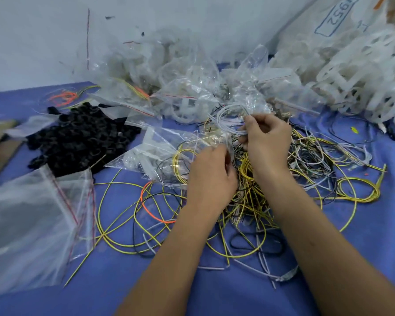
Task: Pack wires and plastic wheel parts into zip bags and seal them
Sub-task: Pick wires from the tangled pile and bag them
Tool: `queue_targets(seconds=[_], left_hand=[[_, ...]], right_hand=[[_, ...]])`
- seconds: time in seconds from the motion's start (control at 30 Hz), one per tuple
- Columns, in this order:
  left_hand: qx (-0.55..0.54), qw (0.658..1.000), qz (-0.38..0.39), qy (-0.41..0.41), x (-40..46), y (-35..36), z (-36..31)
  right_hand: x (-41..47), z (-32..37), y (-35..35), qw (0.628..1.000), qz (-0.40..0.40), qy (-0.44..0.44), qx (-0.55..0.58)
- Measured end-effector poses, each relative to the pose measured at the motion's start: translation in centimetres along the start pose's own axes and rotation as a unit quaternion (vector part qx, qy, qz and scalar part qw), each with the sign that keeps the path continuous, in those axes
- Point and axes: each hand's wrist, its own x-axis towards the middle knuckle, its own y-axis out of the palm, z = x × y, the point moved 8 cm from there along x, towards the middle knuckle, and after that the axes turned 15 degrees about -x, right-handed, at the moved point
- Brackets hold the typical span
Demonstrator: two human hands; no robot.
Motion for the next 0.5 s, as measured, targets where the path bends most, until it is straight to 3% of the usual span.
queue_targets(seconds=[0.5], left_hand=[[-0.109,0.991,-0.025,0.075,-1.0,1.8,-3.5]], right_hand=[[1.2,-1.7,-1.1,0.999,-0.013,0.028,-0.034]])
